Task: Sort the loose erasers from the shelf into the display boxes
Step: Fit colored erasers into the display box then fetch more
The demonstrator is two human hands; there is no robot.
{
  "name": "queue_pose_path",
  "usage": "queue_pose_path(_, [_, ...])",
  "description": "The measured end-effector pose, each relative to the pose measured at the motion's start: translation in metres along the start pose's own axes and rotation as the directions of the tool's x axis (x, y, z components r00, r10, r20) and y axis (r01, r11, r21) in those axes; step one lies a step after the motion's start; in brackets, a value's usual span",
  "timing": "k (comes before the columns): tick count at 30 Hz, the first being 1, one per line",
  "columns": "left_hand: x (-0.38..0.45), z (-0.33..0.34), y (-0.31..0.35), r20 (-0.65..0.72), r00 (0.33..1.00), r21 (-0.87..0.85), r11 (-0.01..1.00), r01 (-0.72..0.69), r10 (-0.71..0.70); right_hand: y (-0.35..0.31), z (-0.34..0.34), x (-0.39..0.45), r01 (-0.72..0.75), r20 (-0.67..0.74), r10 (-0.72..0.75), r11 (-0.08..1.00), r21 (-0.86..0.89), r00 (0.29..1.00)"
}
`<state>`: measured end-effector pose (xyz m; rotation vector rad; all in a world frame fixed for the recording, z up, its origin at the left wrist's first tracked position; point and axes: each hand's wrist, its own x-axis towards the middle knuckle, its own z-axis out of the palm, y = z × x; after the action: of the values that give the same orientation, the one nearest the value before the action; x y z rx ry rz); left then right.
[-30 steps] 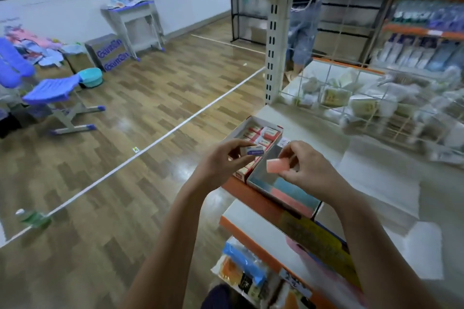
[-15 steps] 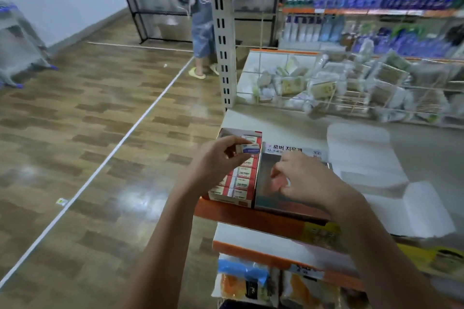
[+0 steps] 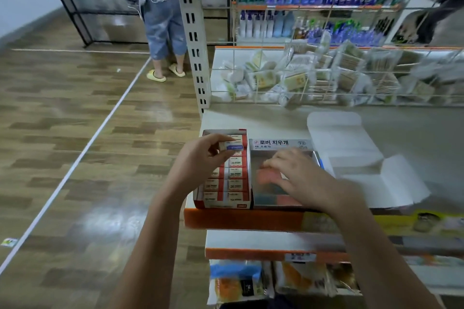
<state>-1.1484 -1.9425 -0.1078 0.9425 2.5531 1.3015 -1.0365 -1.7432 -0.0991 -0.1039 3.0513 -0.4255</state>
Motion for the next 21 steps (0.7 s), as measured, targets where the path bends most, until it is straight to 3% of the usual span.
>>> queue_pose_path(7, [0.002,0.002,0.000,0.037,0.999,0.047,0.999,-0.023,0.022,-0.014,0.004,-0.012,-0.089,0.030,0.084,0.938,0.334,0.996])
queue_pose_path(16, [0.003,0.001,0.000,0.062,0.997,0.071,0.996,-0.046,0.042,-0.005,0.014,-0.004,-0.119,0.022,0.117,0.980,0.160,0.993])
queue_pose_path(21, [0.001,0.001,-0.003,0.057,0.997,0.099,0.994,-0.051,0.045,0.000,0.014,-0.003,-0.109,0.001,0.111,0.973,0.202,0.994])
